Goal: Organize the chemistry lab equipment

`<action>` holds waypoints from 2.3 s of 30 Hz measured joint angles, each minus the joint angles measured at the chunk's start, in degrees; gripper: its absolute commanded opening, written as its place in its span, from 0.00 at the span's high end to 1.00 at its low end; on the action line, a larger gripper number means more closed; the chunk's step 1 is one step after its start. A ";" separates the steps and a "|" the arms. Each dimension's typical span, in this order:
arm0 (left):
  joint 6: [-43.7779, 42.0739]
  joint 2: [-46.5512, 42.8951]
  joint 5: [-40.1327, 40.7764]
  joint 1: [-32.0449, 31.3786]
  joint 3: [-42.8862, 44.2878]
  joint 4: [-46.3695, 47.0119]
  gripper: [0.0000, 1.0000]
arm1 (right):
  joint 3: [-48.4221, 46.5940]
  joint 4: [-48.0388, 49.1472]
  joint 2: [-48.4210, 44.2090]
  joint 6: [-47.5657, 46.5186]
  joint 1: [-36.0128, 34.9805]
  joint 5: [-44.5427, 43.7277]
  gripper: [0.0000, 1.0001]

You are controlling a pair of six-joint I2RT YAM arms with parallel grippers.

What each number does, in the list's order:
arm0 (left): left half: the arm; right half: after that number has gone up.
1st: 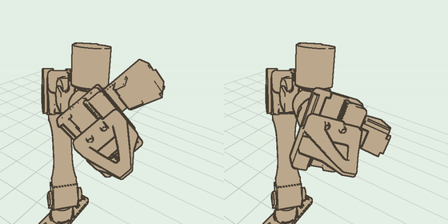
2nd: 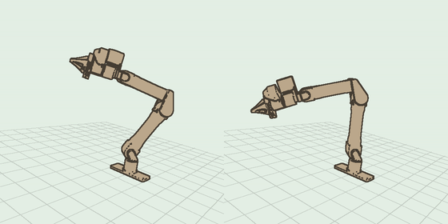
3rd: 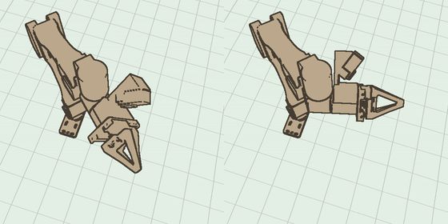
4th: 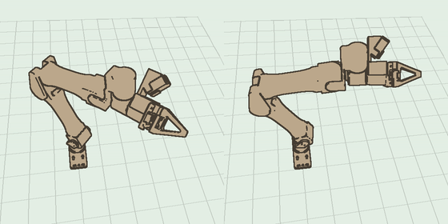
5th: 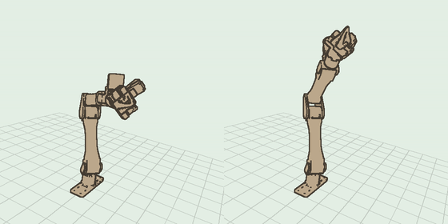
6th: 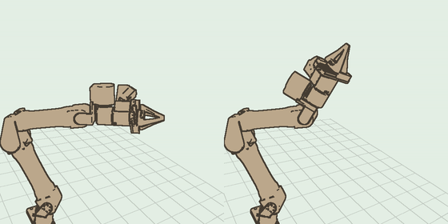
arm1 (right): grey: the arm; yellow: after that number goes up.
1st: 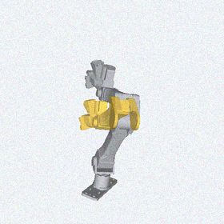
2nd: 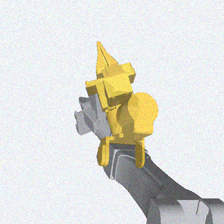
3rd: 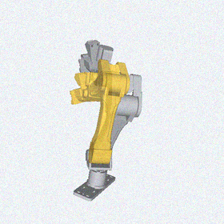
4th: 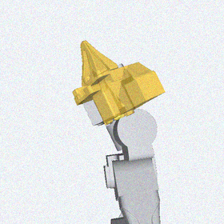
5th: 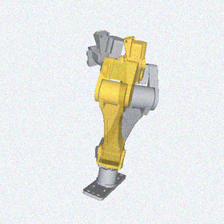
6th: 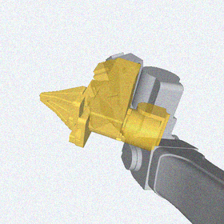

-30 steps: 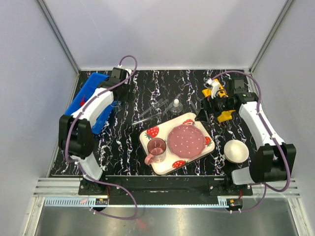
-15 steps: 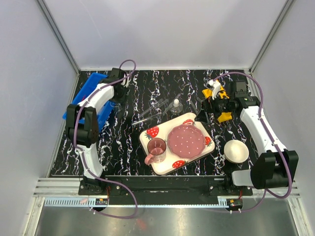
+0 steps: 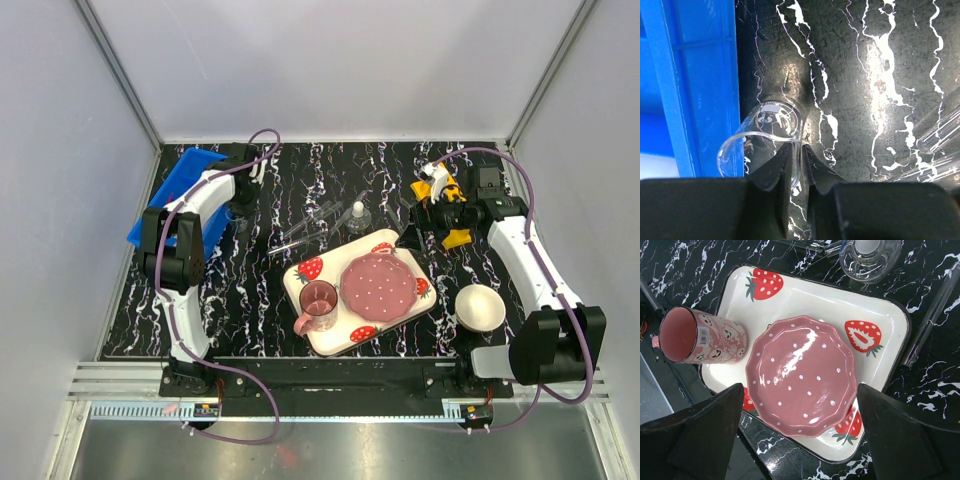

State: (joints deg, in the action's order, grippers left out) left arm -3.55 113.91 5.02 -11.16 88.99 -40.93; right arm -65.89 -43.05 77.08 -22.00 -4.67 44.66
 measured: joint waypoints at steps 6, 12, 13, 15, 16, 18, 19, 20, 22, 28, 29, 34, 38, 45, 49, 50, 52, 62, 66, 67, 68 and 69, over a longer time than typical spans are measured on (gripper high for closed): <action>-0.52 0.04 -1.49 0.04 0.04 -0.11 0.99 | 0.02 0.00 -0.63 0.00 0.00 0.00 0.00; -0.68 -1.27 -5.01 0.15 -0.13 -0.17 1.00 | 0.09 0.00 -1.53 0.00 0.02 0.02 0.00; -0.68 -2.10 -5.84 0.15 -0.37 -0.22 1.00 | 0.20 0.00 -1.62 0.00 0.07 0.04 0.00; -0.68 -4.35 -7.34 0.31 -0.68 -0.59 1.00 | 0.52 0.00 -1.81 -0.02 0.07 0.04 0.00; -0.66 -5.57 -8.07 0.42 -0.70 -0.76 1.00 | 0.66 -0.02 -1.84 -0.02 0.09 0.04 0.00; -0.48 -8.59 -10.05 0.72 -0.70 -0.92 1.00 | 0.85 0.00 -1.90 -0.02 0.17 0.04 0.00; -0.17 -10.27 -11.50 1.14 -0.70 -0.96 1.00 | 0.92 -0.02 -1.95 -0.02 0.22 0.07 0.00; 0.20 -11.74 -12.81 1.75 -0.70 -0.94 1.00 | 0.96 0.00 -1.97 -0.02 0.24 0.11 0.00; 1.16 -14.58 -15.69 3.72 -0.63 -0.90 1.00 | 1.01 0.00 -2.01 -0.02 0.33 0.44 0.00; 6.64 -17.42 -23.78 14.21 1.16 1.27 1.00 | 1.09 0.00 -2.01 -0.02 0.33 1.42 0.00; 7.41 -17.40 -24.33 15.76 1.40 1.64 1.00 | 1.09 0.00 -2.01 -0.04 0.33 1.51 0.00; 11.06 -15.69 -25.49 21.68 3.82 2.49 1.00 | 1.09 0.11 -2.01 -0.04 0.37 1.55 0.00; 12.33 -11.19 -25.59 22.60 6.45 3.37 1.00 | 1.09 0.24 -2.01 -0.04 0.39 1.55 0.00; 12.63 -3.06 -24.85 22.27 7.80 3.19 0.99 | 1.09 0.35 -2.01 -0.04 0.46 1.55 0.00; 12.63 0.20 -23.96 22.27 8.20 3.19 0.98 | 1.09 0.37 -1.90 -0.04 0.55 1.55 0.00; 12.63 0.76 -23.76 22.27 8.24 3.15 0.97 | 1.09 0.35 -1.79 -0.04 0.55 1.55 0.00; 12.63 1.92 -23.50 22.27 8.63 3.13 0.95 | 1.09 0.35 -1.46 -0.04 0.55 1.53 0.00; 13.00 4.87 -22.51 22.27 10.75 2.91 0.74 | 1.07 0.22 0.00 -0.04 0.55 1.51 0.00; 13.27 4.87 -22.36 22.27 11.06 2.84 0.72 | 0.94 0.09 0.33 -0.07 0.55 1.53 0.00; 13.31 4.83 -22.36 22.27 11.06 2.75 0.71 | 0.94 0.09 0.35 -0.07 0.55 1.53 0.00; 13.31 4.76 -22.36 22.27 11.06 2.60 0.70 | 0.94 0.09 0.37 -0.09 0.55 1.53 0.00; 13.31 4.63 -22.36 22.27 11.06 2.32 0.69 | 0.94 0.07 0.37 -0.09 0.55 1.55 0.00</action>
State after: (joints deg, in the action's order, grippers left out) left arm 9.76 118.54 -17.34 11.11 100.05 -38.61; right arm -64.95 -42.98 77.45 -22.09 -4.12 46.22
